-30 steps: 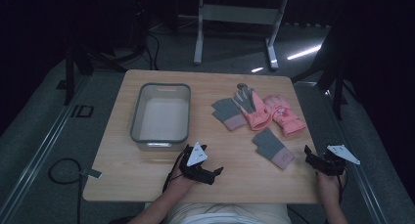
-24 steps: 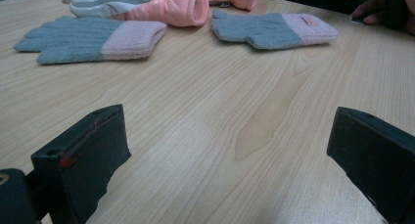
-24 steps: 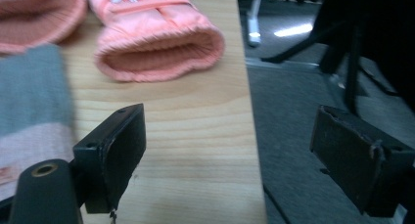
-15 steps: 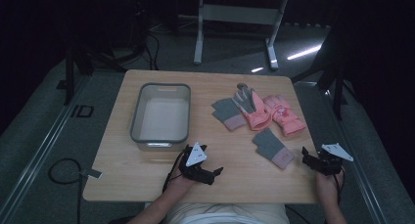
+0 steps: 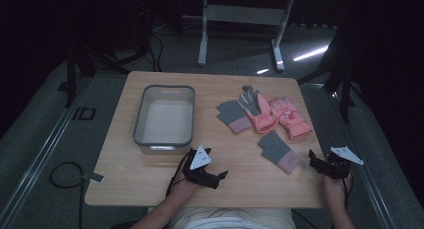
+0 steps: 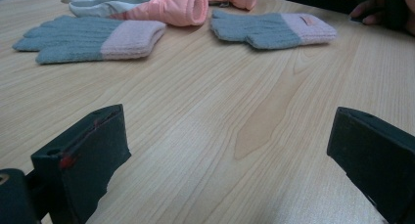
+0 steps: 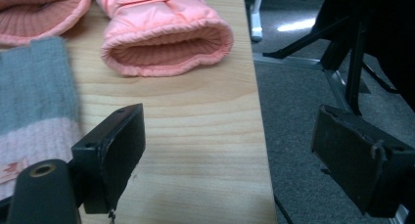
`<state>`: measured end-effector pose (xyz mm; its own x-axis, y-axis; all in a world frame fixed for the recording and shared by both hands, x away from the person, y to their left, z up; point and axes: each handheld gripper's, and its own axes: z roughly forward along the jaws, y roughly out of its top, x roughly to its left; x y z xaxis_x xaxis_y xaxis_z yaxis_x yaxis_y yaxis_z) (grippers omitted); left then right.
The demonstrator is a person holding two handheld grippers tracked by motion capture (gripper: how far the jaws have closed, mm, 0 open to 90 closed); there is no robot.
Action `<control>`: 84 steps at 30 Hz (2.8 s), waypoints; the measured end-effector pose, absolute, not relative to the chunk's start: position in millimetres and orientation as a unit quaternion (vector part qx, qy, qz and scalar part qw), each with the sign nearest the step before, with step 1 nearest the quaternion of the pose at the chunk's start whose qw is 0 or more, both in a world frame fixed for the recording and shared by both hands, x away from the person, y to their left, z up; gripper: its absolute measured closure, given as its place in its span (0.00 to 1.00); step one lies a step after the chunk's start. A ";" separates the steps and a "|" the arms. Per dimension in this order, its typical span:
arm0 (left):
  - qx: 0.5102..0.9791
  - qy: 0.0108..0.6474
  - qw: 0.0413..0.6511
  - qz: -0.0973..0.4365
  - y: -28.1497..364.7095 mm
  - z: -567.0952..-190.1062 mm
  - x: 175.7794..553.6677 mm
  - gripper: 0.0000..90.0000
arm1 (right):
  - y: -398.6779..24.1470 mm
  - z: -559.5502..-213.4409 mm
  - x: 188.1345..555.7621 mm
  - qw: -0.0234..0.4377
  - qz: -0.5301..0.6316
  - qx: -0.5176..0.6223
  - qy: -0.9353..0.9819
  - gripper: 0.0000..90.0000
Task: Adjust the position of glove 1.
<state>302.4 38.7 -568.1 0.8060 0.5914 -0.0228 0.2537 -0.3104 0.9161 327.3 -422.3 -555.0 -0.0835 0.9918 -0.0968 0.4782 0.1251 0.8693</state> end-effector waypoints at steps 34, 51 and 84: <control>0.793 0.262 0.524 0.167 37.7 -568.2 301.0 0.01 | -365.7 -430.4 370.8 0.371 0.416 0.496 0.665 0.12; 0.792 0.263 0.528 0.161 38.6 -568.2 301.5 0.01 | -325.8 -401.5 394.4 0.352 0.420 0.483 0.683 0.14; 0.795 0.256 0.525 0.162 37.4 -568.2 300.9 0.01 | -213.0 -463.5 454.0 0.219 0.399 0.370 0.810 0.47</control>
